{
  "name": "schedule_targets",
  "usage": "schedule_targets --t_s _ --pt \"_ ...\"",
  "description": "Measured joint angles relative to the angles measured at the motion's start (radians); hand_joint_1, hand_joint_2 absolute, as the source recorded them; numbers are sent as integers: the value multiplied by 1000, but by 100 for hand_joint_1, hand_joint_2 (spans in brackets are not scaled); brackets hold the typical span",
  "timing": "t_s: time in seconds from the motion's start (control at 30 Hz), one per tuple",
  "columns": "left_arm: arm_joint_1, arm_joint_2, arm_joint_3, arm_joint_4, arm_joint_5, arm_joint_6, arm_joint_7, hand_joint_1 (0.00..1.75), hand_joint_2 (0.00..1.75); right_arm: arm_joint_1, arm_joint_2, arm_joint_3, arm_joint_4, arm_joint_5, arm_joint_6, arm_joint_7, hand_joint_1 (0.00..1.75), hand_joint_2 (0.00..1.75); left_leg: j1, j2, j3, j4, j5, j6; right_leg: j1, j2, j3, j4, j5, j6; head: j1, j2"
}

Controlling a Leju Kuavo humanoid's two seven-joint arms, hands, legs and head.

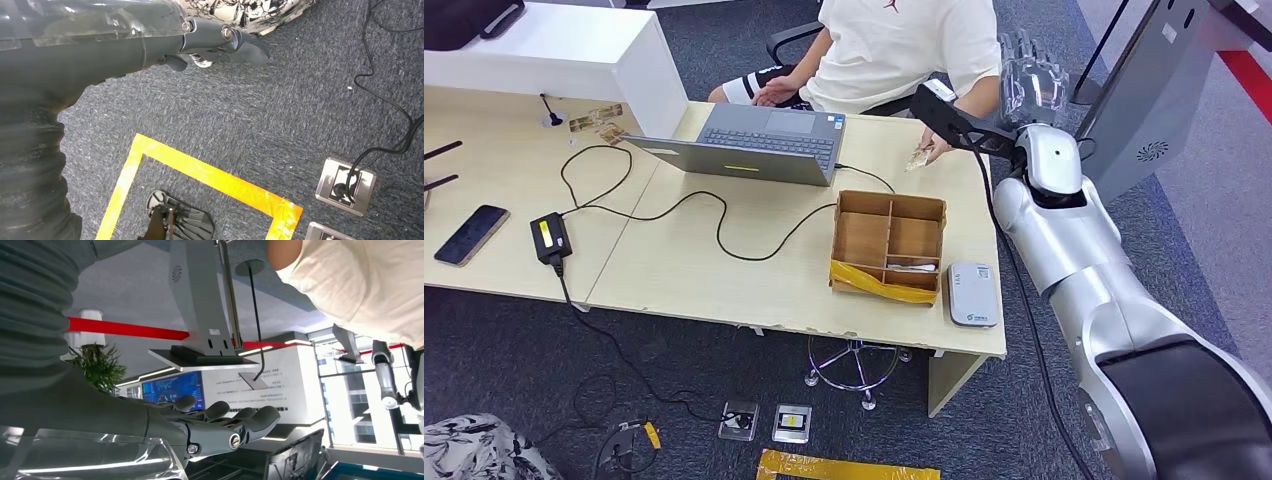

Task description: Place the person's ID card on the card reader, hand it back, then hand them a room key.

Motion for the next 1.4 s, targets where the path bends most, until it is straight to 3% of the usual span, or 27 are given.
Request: schedule_targets --t_s 0.3,0.4,0.53,0.83,0.9,1.0,1.03,1.23,1.4 --pt "2 0 0 0 0 -1 -7 0 175 -5 -11 -60 -8 -89 -49 -104 0 175 0 0 0 0 0 0 0 0 0 0 0 0 0 0" --pt "4 1 0 0 4 -5 -17 0 175 1 -21 -79 -46 -133 5 -153 0 175 0 1 0 0 0 0 0 1 0 0 0 0 0 0" --pt "10 5 0 1 14 -10 -27 0 175 55 -47 -86 -175 -192 164 -131 0 175 0 1 1 0 0 0 0 0 1 0 0 0 0 0" --pt "15 7 0 1 19 -11 -31 0 175 99 -63 -87 -254 -213 223 -100 0 175 0 1 1 0 0 0 0 0 1 0 0 0 0 0" --pt "28 14 1 1 37 -10 -43 0 175 203 -106 -87 -449 -258 308 -34 0 175 0 1 1 0 0 0 0 0 0 -1 0 0 1 0" --pt "50 37 5 3 70 -10 -66 0 175 500 -219 -95 -958 -317 448 116 0 175 0 3 2 0 -2 -1 0 1 0 -1 0 0 0 0" --pt "52 42 6 3 72 -11 -67 0 175 558 -239 -96 -1055 -318 475 142 0 175 0 3 2 0 -2 -1 0 2 0 -1 0 0 0 0" --pt "55 46 6 3 68 -15 -67 0 175 673 -266 -96 -1240 -302 529 170 0 175 0 3 2 0 -2 -1 0 2 1 -1 0 0 0 0" --pt "54 48 5 3 59 -15 -67 0 175 729 -270 -89 -1295 -247 527 130 0 175 0 3 2 0 -2 -1 0 2 1 -1 0 0 0 0"
